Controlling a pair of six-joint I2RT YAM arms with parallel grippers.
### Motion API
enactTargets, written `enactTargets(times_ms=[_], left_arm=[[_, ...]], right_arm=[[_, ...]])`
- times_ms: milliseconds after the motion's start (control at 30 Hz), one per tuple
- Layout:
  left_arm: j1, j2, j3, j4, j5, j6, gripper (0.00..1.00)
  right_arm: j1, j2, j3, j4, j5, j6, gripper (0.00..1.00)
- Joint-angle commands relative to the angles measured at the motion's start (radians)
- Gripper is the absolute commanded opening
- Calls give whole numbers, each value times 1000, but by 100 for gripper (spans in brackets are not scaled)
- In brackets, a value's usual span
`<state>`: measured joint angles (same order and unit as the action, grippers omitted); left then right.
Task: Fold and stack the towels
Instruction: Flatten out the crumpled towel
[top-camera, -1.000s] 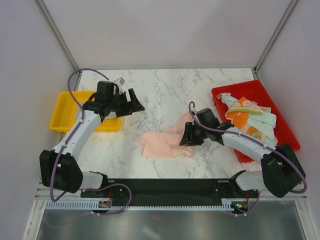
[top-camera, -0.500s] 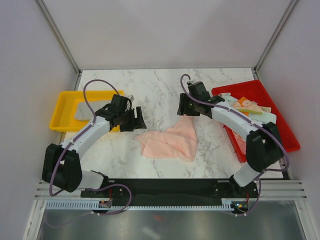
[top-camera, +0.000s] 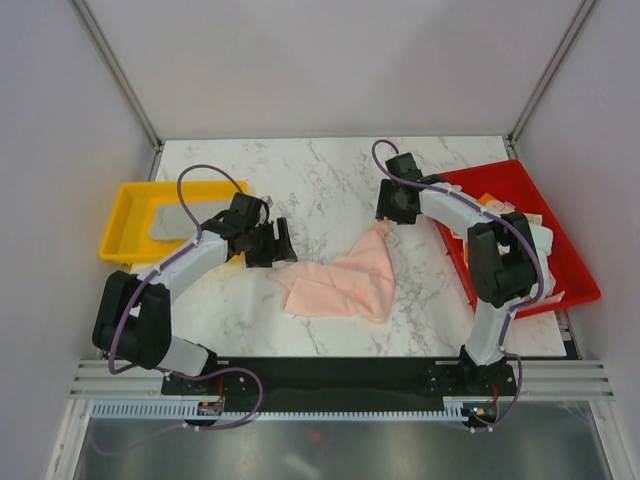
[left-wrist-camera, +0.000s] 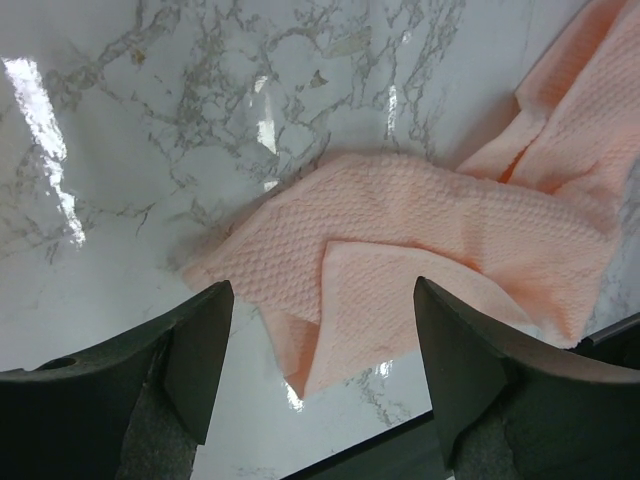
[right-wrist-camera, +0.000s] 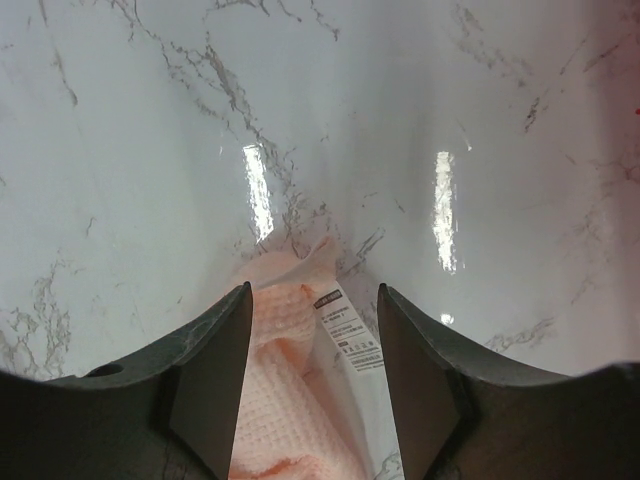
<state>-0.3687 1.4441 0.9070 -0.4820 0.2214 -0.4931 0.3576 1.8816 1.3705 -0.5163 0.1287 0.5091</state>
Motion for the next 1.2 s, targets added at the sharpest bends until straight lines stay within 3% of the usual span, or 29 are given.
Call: enactTargets(times_ms=[0, 200, 467, 733, 1000, 1167], left_arm=[[-9, -4, 52, 127, 74, -36, 80], [-25, 195, 315, 183, 246, 30, 80], [-148, 590, 772, 148, 354, 284, 78], [-233, 846, 995, 125, 351, 350, 74], [-291, 1026, 1210, 91, 337, 306, 72], [-302, 1079, 1248, 65, 326, 297, 63]], right_arm=[[-28, 34, 44, 13, -90, -50, 61], [-45, -61, -13, -5, -141, -41, 60], [-65, -415, -298, 1, -185, 124, 60], [-63, -714, -471, 38, -265, 155, 59], [-63, -832, -522, 10, -294, 134, 59], [-65, -885, -539, 9, -287, 135, 59]])
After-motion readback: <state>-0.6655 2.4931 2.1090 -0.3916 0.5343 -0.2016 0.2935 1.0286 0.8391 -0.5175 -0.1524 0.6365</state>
